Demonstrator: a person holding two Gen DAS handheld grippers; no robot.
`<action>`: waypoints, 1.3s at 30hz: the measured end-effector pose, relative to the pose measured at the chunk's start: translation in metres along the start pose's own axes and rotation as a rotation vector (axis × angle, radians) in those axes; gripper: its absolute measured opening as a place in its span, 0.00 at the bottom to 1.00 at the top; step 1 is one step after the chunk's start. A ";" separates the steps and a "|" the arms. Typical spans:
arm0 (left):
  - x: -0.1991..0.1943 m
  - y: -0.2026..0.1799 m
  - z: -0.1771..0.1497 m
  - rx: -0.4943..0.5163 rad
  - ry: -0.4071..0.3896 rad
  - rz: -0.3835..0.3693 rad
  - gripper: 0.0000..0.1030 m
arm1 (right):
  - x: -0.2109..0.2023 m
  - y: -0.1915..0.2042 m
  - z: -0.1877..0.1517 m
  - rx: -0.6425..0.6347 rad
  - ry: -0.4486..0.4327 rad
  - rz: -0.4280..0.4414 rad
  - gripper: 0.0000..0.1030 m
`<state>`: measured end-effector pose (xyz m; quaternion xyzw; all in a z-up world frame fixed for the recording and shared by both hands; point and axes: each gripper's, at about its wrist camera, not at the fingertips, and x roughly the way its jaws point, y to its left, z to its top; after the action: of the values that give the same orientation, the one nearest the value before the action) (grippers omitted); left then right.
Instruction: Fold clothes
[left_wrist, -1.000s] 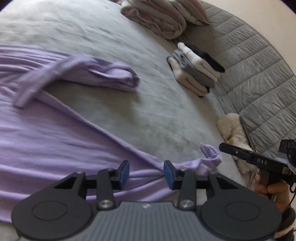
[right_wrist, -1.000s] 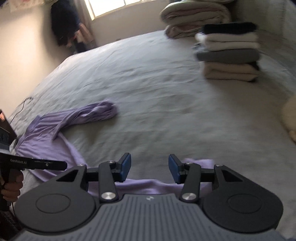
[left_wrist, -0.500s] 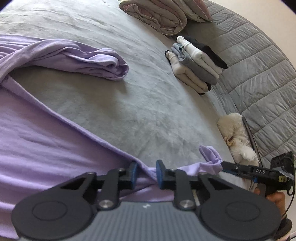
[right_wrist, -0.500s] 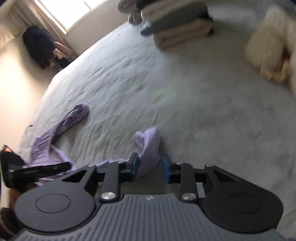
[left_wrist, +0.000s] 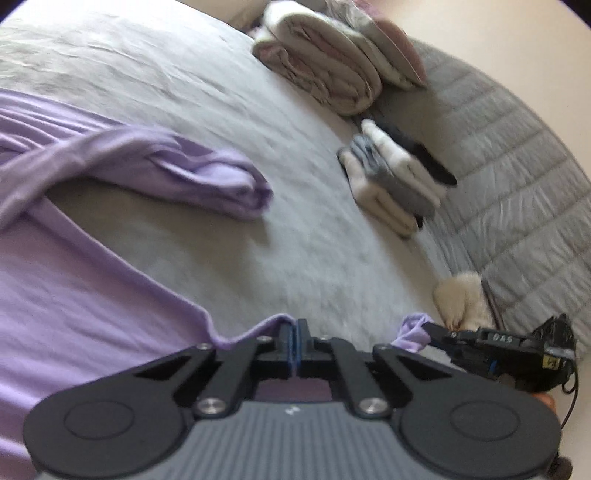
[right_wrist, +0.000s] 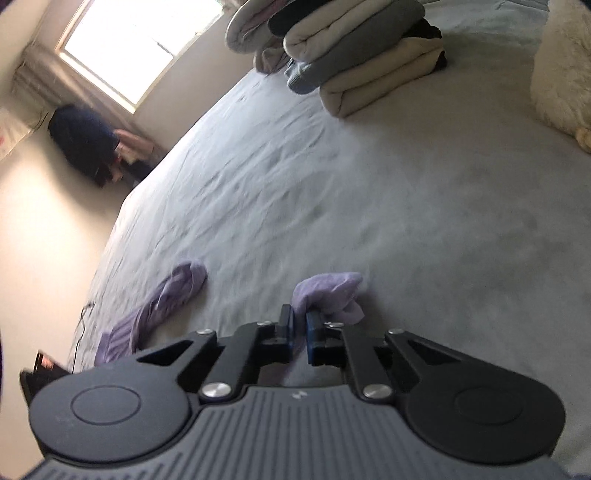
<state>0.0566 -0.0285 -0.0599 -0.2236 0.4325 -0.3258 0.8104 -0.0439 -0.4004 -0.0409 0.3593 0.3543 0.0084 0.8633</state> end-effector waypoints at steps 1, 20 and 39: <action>0.000 0.002 0.002 -0.008 -0.013 0.010 0.01 | 0.006 0.002 0.002 0.001 -0.008 -0.014 0.09; -0.004 -0.015 -0.003 0.111 -0.025 0.010 0.26 | 0.023 0.011 0.011 -0.068 -0.102 -0.209 0.36; 0.011 -0.079 -0.060 0.708 0.036 0.089 0.02 | -0.023 0.015 0.010 -0.300 -0.245 -0.346 0.01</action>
<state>-0.0157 -0.0954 -0.0468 0.0960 0.3164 -0.4237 0.8433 -0.0513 -0.4016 -0.0123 0.1597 0.2981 -0.1308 0.9319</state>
